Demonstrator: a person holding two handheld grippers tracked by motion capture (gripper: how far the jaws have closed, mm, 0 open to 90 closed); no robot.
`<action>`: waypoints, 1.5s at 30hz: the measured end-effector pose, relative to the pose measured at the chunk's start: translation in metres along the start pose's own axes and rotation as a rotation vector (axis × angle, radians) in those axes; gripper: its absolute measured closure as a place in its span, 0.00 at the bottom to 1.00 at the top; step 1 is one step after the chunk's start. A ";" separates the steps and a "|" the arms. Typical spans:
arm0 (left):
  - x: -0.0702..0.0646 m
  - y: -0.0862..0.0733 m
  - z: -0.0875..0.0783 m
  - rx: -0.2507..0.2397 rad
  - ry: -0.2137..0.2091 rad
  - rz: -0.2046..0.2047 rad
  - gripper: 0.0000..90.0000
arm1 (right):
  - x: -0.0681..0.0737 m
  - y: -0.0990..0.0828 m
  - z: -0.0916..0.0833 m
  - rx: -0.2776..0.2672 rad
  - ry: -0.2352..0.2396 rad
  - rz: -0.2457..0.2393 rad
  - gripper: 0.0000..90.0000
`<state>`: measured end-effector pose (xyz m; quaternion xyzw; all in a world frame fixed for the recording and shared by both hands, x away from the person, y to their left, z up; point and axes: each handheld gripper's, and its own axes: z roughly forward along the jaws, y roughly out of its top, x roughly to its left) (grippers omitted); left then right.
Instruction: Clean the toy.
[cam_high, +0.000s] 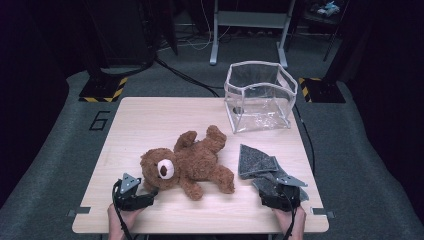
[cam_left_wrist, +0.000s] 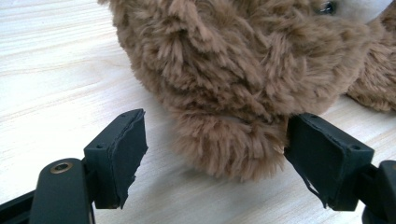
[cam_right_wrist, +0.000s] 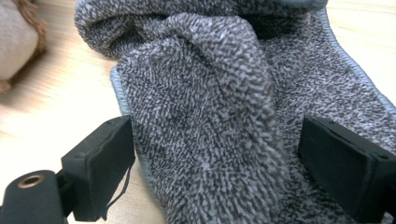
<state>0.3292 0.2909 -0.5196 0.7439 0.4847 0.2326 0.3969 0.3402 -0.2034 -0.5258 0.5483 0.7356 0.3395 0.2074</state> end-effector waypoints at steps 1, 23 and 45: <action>0.000 0.001 0.000 0.003 -0.001 0.003 0.24 | -0.001 0.000 -0.001 0.000 0.008 0.010 0.11; 0.007 -0.002 0.011 0.005 -0.111 -0.086 0.93 | 0.001 0.031 0.000 0.032 -0.013 -0.042 0.21; 0.011 -0.004 0.010 -0.005 -0.182 -0.135 0.93 | 0.000 0.069 0.043 0.115 0.009 -0.072 0.87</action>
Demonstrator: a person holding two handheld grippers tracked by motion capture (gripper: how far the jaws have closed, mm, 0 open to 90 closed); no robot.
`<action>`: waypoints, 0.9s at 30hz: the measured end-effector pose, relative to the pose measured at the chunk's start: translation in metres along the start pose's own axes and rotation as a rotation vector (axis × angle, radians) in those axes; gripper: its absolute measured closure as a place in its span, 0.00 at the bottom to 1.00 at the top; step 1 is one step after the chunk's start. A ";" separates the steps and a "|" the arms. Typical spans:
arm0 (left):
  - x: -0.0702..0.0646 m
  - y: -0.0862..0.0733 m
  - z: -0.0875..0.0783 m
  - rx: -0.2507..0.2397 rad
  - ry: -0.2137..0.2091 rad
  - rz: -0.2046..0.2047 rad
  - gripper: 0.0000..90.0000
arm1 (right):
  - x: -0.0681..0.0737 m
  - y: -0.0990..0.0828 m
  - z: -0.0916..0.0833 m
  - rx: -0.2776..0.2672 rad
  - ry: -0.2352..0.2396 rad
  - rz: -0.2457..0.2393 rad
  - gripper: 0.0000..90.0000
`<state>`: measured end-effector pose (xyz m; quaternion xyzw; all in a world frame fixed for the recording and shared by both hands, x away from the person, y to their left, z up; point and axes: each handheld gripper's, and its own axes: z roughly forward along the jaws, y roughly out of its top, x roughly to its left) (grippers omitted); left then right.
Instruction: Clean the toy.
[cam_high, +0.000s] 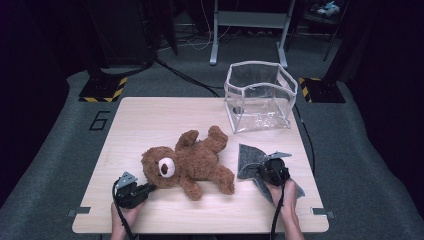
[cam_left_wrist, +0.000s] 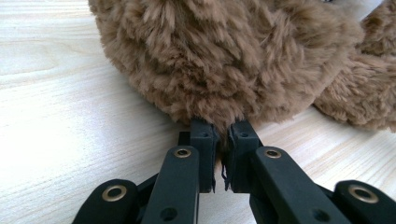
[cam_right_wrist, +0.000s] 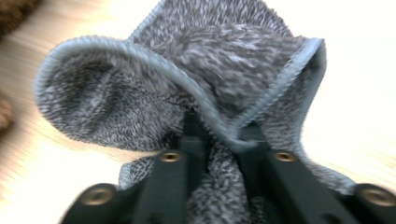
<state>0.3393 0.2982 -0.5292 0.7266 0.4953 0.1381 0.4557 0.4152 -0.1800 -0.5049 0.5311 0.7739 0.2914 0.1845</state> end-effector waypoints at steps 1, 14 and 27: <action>0.000 0.000 0.000 -0.003 0.000 0.003 0.93 | 0.001 0.000 -0.002 -0.006 0.005 0.014 0.90; -0.004 0.002 0.003 -0.001 -0.045 0.019 0.93 | 0.023 0.031 -0.076 -0.265 0.100 -0.044 0.92; -0.015 0.005 0.014 -0.002 -0.083 0.040 0.93 | 0.079 0.069 -0.096 -0.347 0.200 -0.176 0.92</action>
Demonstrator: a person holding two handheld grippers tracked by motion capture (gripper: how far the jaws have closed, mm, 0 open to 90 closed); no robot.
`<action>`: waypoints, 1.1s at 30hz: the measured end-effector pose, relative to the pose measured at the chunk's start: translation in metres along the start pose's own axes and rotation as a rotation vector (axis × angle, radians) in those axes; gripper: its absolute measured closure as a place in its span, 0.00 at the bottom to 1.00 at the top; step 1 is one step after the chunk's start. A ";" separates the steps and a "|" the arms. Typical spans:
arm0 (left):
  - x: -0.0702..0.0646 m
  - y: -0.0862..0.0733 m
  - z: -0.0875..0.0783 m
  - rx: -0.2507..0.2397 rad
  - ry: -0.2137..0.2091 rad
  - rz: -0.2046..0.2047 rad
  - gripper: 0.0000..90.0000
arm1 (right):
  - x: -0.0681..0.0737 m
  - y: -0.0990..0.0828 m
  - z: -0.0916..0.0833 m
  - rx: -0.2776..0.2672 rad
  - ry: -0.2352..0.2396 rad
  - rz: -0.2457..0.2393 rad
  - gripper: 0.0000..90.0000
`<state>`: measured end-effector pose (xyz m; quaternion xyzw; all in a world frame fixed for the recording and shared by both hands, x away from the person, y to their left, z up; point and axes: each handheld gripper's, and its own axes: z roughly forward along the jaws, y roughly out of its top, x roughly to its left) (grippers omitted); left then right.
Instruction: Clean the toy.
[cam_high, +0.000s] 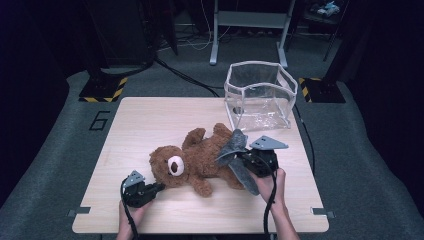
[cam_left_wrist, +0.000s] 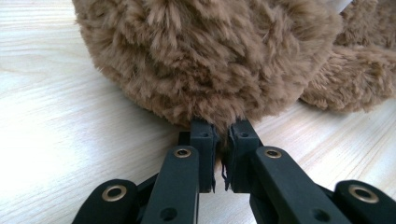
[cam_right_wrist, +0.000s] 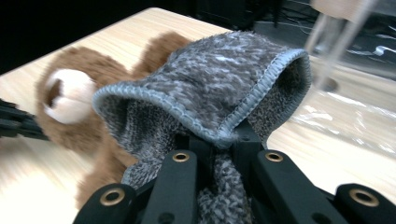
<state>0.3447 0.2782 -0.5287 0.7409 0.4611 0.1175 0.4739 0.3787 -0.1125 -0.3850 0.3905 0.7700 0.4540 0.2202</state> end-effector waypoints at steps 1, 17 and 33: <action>-0.001 0.000 0.001 -0.002 0.001 0.001 0.93 | 0.003 0.002 0.002 0.000 0.009 -0.007 0.92; -0.004 0.002 0.006 0.008 -0.023 0.006 0.93 | 0.091 0.036 0.071 0.039 0.197 -0.182 0.91; -0.006 0.002 0.008 0.027 -0.012 0.015 0.94 | 0.135 0.051 0.139 0.143 0.166 -0.369 0.92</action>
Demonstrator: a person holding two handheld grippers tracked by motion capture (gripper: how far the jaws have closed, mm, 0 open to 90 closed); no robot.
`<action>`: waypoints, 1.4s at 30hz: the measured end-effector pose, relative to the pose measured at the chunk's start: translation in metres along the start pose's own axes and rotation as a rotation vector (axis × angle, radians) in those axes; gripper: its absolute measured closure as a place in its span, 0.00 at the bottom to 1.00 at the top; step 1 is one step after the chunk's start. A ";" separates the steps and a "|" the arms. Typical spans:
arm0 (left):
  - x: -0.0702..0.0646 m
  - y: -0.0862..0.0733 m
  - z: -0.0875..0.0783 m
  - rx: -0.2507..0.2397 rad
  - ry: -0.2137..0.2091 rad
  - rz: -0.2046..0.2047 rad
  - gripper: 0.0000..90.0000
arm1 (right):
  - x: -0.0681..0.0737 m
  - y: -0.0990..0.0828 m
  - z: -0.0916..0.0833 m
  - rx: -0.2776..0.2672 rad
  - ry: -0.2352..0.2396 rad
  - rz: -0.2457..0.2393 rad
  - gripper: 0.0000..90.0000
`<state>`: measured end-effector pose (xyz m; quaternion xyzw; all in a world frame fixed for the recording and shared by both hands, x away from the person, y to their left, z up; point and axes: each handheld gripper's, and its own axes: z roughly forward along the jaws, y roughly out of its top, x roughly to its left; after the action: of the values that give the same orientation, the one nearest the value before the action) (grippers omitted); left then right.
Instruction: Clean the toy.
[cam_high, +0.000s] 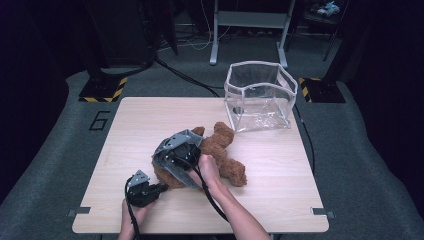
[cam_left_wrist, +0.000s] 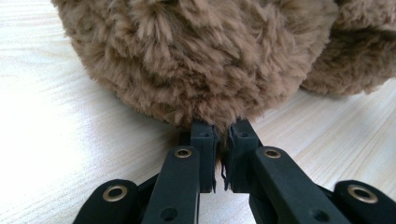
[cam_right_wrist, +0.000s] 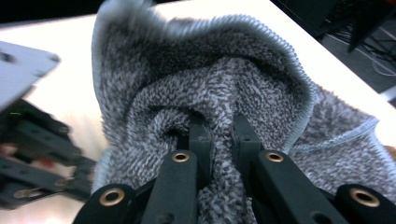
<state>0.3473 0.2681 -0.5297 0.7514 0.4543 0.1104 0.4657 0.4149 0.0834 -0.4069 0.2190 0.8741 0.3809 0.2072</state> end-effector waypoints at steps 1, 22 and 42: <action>-0.001 0.000 0.000 0.004 0.005 -0.002 0.94 | -0.001 0.001 0.002 0.007 -0.007 -0.006 0.92; 0.004 0.000 -0.002 0.012 -0.002 -0.009 0.94 | -0.072 -0.030 -0.014 0.085 -0.135 0.113 0.92; 0.016 0.006 0.004 0.047 -0.061 -0.007 0.94 | -0.126 -0.064 -0.034 0.166 -0.266 0.248 0.92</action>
<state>0.3619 0.2773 -0.5309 0.7634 0.4451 0.0749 0.4620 0.4856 -0.0436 -0.4091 0.3897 0.8336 0.2980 0.2538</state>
